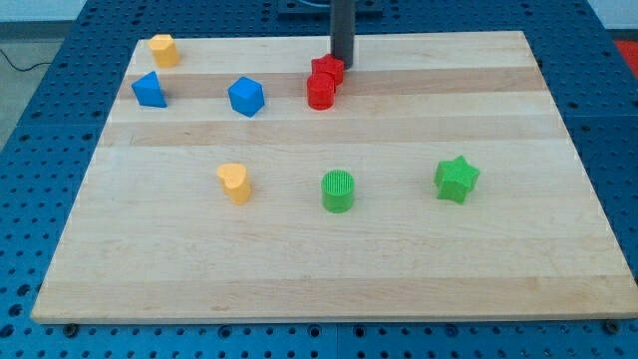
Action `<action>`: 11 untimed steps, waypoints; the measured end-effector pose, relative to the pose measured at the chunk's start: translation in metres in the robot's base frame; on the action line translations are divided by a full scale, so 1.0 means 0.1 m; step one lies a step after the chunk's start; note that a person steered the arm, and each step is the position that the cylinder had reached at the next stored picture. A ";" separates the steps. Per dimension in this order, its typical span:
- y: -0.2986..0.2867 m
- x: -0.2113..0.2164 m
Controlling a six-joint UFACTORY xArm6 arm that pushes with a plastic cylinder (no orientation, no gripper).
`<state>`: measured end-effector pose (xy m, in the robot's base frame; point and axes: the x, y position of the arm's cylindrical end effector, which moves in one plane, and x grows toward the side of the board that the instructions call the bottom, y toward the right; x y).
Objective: Put the red star to the right side of the yellow hexagon horizontally
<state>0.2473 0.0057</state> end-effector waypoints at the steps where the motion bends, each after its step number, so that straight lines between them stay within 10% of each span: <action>1: 0.20 0.01; 3: 0.70 0.42; 5: -0.05 0.58; 11: -0.30 0.11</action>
